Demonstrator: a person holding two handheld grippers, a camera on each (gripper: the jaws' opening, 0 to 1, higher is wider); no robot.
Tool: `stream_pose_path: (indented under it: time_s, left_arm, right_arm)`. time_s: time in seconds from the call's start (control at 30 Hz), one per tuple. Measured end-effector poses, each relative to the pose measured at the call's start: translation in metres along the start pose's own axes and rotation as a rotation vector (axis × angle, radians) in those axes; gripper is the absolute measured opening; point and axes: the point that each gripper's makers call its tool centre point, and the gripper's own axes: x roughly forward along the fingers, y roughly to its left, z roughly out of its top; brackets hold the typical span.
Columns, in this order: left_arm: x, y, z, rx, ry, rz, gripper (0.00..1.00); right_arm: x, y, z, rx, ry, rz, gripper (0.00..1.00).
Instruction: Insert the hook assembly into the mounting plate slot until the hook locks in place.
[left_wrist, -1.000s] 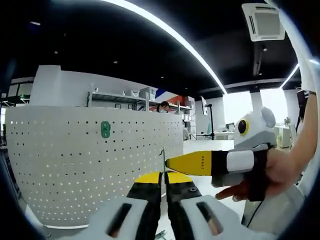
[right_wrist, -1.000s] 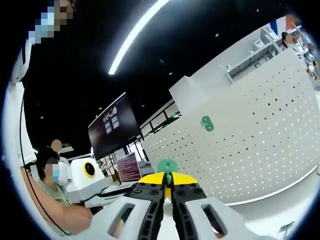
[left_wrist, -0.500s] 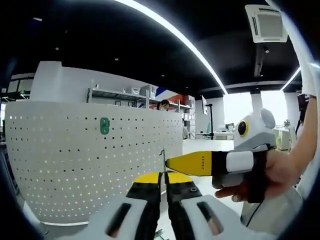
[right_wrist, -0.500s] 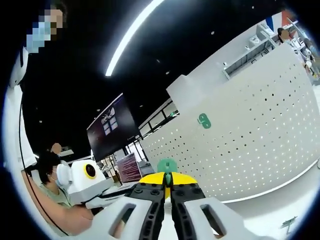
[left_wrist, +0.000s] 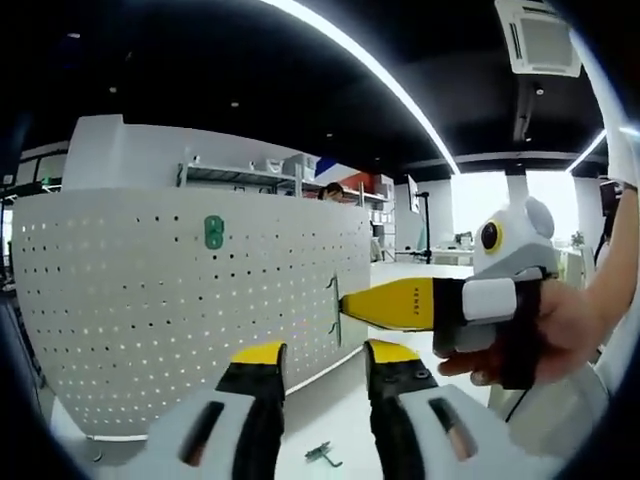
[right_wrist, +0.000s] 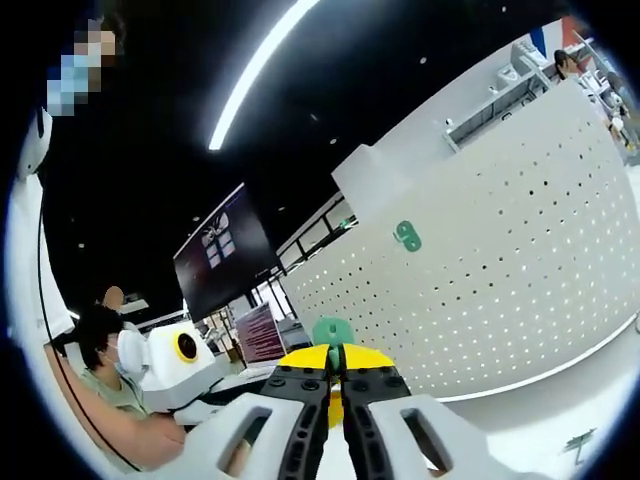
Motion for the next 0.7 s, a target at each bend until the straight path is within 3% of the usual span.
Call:
stream_pose_path:
  time_s: [0.37,0.7]
  left_arm:
    - [0.001,0.000,-0.010,-0.019,0.031,0.001,0.67]
    - [0.000,0.000,-0.017,-0.022,0.048,0.000,0.70]
  right_arm:
    - [-0.001,0.000,-0.002,0.015,0.008,0.000,0.00]
    - [-0.001,0.001,-0.003,-0.007,0.023,-0.003,0.00]
